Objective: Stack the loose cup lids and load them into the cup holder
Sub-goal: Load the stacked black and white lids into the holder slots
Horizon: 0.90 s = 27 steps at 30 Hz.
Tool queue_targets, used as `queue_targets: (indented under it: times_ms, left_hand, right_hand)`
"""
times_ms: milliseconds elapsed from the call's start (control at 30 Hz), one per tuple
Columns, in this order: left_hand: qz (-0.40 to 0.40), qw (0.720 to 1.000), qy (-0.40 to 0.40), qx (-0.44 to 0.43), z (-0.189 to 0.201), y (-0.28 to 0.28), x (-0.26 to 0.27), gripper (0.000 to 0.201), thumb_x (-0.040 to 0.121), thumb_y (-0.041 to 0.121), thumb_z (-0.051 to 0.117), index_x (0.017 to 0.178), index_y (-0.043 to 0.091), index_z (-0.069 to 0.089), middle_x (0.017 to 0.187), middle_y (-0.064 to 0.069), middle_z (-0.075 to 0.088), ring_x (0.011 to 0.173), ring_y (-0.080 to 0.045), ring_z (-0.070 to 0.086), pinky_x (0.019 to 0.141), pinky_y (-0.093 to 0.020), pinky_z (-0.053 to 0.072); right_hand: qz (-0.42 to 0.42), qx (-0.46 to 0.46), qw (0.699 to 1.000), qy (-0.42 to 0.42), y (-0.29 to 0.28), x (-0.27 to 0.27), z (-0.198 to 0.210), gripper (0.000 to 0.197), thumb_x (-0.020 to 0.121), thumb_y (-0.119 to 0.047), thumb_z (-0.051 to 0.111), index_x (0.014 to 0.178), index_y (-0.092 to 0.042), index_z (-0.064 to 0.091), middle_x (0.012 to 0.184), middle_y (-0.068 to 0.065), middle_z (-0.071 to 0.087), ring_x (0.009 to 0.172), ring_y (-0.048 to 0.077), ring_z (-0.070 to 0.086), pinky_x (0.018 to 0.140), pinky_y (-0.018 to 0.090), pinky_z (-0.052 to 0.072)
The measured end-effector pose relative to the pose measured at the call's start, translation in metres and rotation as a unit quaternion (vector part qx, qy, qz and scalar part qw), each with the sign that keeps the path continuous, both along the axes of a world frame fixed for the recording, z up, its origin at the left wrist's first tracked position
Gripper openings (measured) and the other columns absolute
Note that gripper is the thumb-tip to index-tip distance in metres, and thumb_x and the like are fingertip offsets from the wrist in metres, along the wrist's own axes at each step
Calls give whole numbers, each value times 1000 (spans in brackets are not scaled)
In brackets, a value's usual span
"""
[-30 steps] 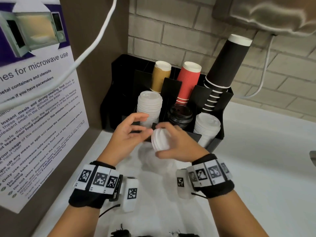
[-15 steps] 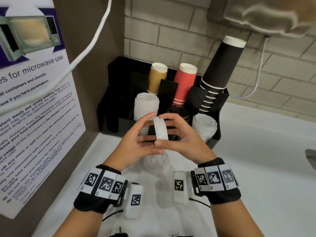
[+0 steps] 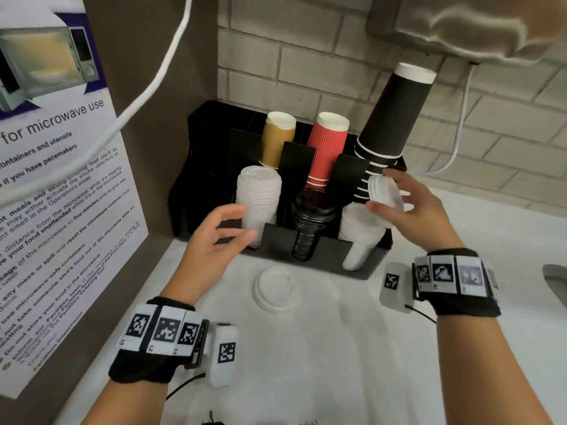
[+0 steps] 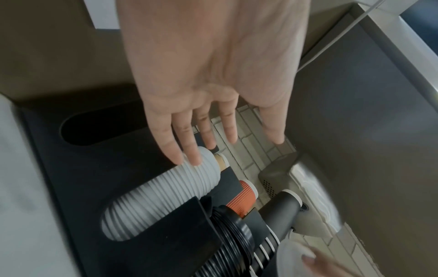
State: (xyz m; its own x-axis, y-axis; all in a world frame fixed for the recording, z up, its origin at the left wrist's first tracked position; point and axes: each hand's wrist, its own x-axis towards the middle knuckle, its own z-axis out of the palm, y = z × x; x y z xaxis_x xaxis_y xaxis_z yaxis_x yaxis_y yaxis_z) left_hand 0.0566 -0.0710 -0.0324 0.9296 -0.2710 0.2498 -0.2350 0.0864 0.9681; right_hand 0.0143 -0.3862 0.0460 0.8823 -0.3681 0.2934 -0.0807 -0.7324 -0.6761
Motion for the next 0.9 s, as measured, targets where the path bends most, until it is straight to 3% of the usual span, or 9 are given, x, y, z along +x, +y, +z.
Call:
queue_targets:
  times_ms: [200, 367, 667, 900]
  left_hand:
    - [3, 1000, -2, 22, -3, -1, 0, 29, 89, 17, 64, 112, 33, 59, 120, 13, 58, 92, 2, 63, 79, -10, 45]
    - [13, 999, 2, 34, -2, 1, -2, 27, 89, 17, 64, 113, 30, 60, 120, 13, 58, 91, 3, 63, 79, -7, 44]
    - [18, 999, -1, 46, 0, 1, -4, 27, 90, 15, 64, 112, 31, 60, 122, 9, 57, 89, 5, 62, 78, -7, 44]
    - [22, 998, -2, 52, -1, 3, -5, 25, 90, 19, 64, 111, 32, 60, 122, 9, 57, 89, 6, 62, 78, -6, 44]
  right_hand:
    - [37, -72, 992, 101, -3, 21, -16, 60, 79, -35, 74, 132, -41, 48, 128, 7, 49, 119, 25, 47, 92, 28, 34]
    - [39, -155, 972, 171, 6, 30, -20, 61, 83, -37, 69, 138, -39, 42, 138, 12, 44, 126, 34, 43, 107, 46, 34]
    - [1, -211, 954, 212, 14, 30, -32, 61, 83, -37, 60, 139, -45, 37, 142, 6, 37, 128, 34, 36, 104, 45, 27]
    - [11, -291, 931, 221, 18, 24, -50, 64, 96, -45, 44, 151, -38, 13, 160, 9, 10, 147, 29, 5, 116, 46, 7]
